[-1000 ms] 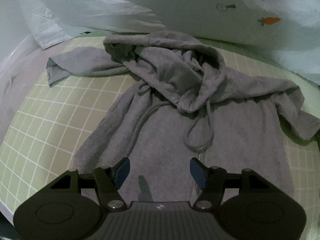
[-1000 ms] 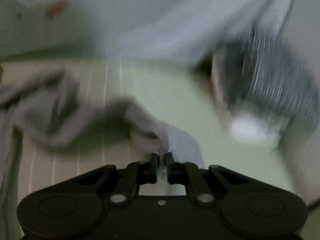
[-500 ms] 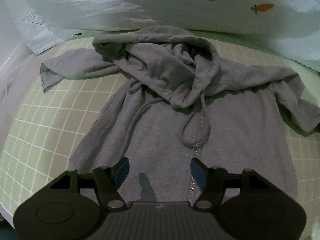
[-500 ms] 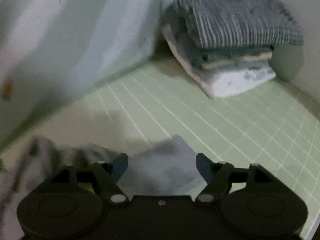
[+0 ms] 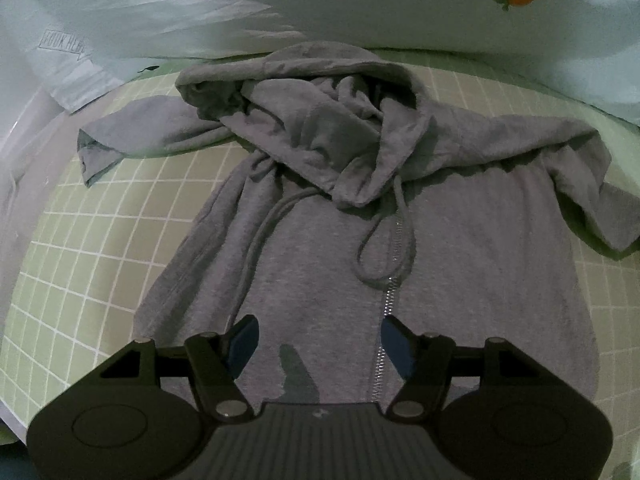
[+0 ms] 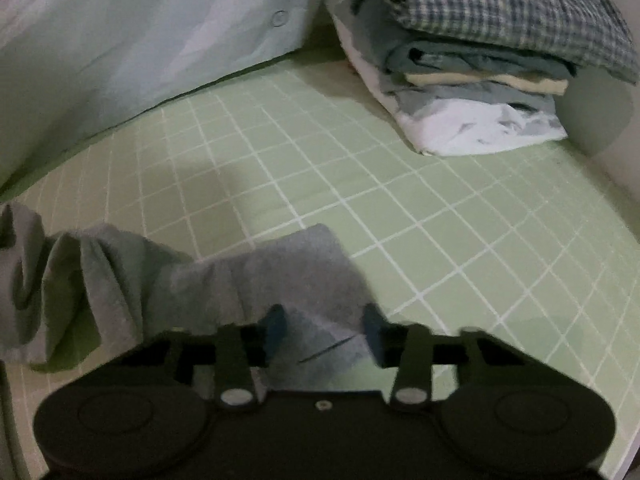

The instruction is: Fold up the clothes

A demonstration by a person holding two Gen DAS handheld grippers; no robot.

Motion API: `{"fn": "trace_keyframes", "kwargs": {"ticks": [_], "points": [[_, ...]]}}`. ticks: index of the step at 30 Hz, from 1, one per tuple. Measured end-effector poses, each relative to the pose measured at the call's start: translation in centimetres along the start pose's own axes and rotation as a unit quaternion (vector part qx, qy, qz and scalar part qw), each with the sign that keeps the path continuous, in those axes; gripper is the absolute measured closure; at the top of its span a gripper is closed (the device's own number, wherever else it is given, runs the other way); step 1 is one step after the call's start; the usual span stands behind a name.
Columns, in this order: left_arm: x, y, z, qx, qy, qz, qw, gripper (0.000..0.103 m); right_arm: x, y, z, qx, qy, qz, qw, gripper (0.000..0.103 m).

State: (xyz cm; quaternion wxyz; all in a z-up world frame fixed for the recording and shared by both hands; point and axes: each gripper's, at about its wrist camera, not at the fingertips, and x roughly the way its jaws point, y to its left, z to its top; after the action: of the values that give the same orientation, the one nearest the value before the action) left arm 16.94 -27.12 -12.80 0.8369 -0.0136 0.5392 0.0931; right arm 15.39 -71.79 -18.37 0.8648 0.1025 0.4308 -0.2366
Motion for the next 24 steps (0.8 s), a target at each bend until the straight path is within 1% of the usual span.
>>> {"fn": "trace_keyframes", "kwargs": {"ticks": [1,2,3,7,10,11,13,14,15,18,20,22,23,24], "points": [[0.0,-0.1,0.0,0.001,0.001,0.0,1.0,0.035,0.0,0.1,0.0,-0.005,0.001,0.004,1.0,0.088],[0.1,-0.3,0.1,0.003,0.002,0.0,1.0,0.035,0.0,0.1,0.1,-0.009,0.001,0.009,1.0,0.099],[0.1,-0.4,0.1,0.004,0.003,-0.001,1.0,0.035,0.0,0.0,0.2,-0.009,0.001,0.014,1.0,0.103],[0.1,-0.9,0.2,0.013,0.003,-0.001,0.9999,0.035,-0.2,-0.9,0.6,0.008,-0.015,0.009,1.0,0.103],[0.1,-1.1,0.2,0.017,0.006,-0.002,0.9998,0.035,-0.1,-1.9,1.0,0.024,-0.018,0.006,1.0,0.103],[0.2,-1.1,0.2,0.017,0.007,-0.002,0.9998,0.035,-0.1,-2.2,1.0,0.029,-0.016,0.011,0.999,0.101],[0.3,-1.2,0.2,0.018,0.009,-0.002,0.9998,0.035,0.1,-2.5,1.0,0.036,-0.013,0.018,0.999,0.075],[0.3,-1.2,0.2,0.018,0.01,-0.001,0.9998,0.035,0.1,-2.5,1.0,0.037,-0.013,0.023,0.999,0.047],[0.3,-1.3,0.2,0.019,0.01,-0.001,0.9998,0.035,0.1,-2.4,0.8,0.033,-0.016,0.027,0.999,0.034],[0.3,-1.3,0.3,0.019,0.009,0.002,0.9998,0.035,0.5,-1.9,0.5,0.025,-0.009,0.045,0.999,0.032],[0.3,-1.1,0.2,0.017,0.009,0.005,0.9998,0.035,1.0,-1.6,0.2,0.021,-0.003,0.04,0.999,0.029],[0.3,-1.0,0.2,0.015,0.01,0.007,0.9998,0.035,1.2,-1.5,0.1,0.015,-0.004,0.037,0.999,0.028],[0.3,-0.8,0.1,0.013,0.011,0.009,0.9998,0.035,1.1,-1.5,0.1,0.011,-0.006,0.039,0.999,0.03],[0.3,-0.7,0.1,0.01,0.012,0.009,0.9998,0.034,1.0,-1.4,0.1,0.005,-0.009,0.044,0.999,0.045]]}}
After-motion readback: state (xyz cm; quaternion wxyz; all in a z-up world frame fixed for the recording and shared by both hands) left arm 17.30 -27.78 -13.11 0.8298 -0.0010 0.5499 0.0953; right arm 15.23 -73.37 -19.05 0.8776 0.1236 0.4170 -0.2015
